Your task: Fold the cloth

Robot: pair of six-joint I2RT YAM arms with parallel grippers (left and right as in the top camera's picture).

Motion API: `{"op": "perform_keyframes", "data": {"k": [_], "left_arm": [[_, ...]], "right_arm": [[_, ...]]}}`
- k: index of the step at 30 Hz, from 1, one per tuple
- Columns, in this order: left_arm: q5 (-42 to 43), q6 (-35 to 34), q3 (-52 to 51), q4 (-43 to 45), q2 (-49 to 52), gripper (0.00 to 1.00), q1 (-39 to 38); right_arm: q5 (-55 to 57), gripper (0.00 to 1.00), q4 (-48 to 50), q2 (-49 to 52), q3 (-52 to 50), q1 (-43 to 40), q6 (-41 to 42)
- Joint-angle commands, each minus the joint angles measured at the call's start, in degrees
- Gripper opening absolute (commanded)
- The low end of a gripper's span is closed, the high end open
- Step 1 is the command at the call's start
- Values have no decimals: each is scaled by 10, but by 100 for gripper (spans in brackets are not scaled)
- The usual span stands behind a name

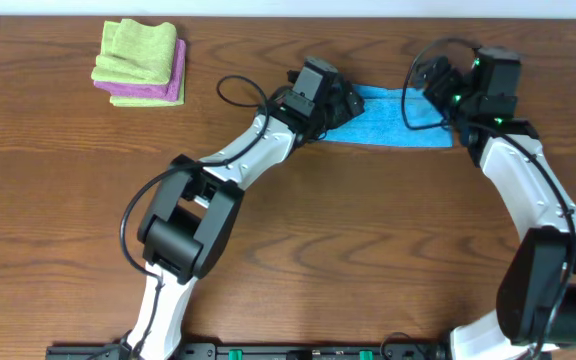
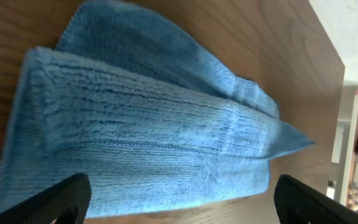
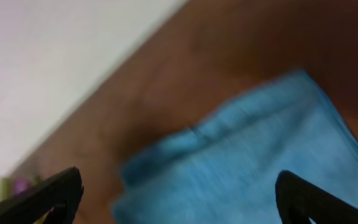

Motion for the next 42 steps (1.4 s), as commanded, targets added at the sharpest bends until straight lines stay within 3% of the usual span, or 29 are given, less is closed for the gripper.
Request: {"op": "perform_keyframes", "data": {"k": [1, 7, 19, 29, 34, 42], "left_arm": [[0, -26, 9, 11, 28, 95, -5], [-10, -38, 9, 16, 28, 95, -7], [-118, -41, 9, 61, 28, 95, -18], [-142, -53, 9, 70, 28, 95, -29], [-160, -53, 9, 70, 28, 95, -30], [-179, -74, 9, 70, 29, 95, -35]], "right_arm": [[-12, 99, -12, 9, -3, 0, -61], [-20, 99, -57, 28, -3, 0, -211], [-85, 99, -78, 52, -3, 1, -341], [-92, 99, -120, 106, -3, 1, -363], [-29, 99, -130, 106, -3, 1, -363], [-14, 99, -100, 119, -3, 0, -393]]}}
